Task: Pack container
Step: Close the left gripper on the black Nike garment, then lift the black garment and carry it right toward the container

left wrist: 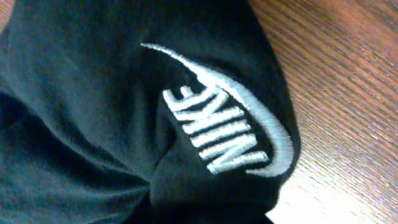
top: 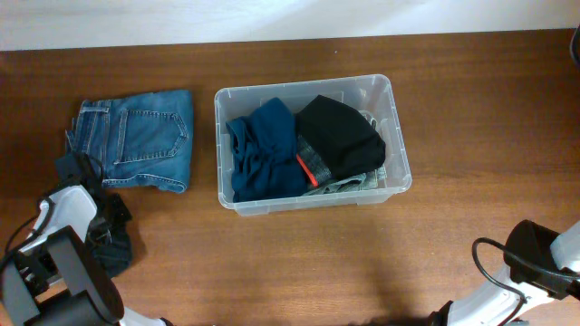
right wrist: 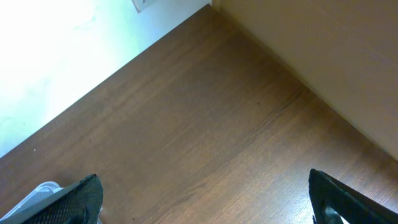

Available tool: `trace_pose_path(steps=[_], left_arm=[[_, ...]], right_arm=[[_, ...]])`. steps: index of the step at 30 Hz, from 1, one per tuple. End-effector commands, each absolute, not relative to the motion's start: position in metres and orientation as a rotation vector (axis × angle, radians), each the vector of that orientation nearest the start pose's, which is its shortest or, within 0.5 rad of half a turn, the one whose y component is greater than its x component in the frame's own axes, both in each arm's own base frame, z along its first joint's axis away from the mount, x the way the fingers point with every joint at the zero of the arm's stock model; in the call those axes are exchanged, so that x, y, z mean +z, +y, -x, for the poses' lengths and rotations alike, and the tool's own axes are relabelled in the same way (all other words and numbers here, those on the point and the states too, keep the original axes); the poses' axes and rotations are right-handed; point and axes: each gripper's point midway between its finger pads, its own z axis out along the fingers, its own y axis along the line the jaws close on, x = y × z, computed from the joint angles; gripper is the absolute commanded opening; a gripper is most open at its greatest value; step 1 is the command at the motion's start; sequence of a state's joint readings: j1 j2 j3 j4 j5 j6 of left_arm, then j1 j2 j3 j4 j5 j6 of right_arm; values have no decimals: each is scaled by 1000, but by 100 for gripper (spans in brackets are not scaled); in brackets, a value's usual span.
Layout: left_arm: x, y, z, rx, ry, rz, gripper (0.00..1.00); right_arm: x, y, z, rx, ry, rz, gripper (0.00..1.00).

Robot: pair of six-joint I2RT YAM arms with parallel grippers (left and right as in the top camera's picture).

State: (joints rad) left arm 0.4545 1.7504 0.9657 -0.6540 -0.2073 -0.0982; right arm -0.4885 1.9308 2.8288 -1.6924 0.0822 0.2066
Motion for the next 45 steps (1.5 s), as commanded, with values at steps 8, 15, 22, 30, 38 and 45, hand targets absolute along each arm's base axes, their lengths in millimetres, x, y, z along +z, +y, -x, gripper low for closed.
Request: trace_pose_path(steps=[8,15,22,30,38,45], left_arm=[[5,141,-274,74,3008,921,1],[56,114,-313,-293,2945,899,1],[120,112,-333,-212,2903,834,1],[214,71,-369,-100,2702,586,1],[275,-33,-405,-146,2530,159,1],[285,-112,-416,30,2412,-81,1]], right_arm=[[417,-196,-334,-242,2214,-850,98],[417,-196,-334,-241,2214,-850,98],[417,-196,-334,-241,2214,-850,98],[417,-196,-334,-241,2214,-850,98],[417,-196,-334,-241,2214,-850,98],[417,-196,-334,-241,2214,-850,98]])
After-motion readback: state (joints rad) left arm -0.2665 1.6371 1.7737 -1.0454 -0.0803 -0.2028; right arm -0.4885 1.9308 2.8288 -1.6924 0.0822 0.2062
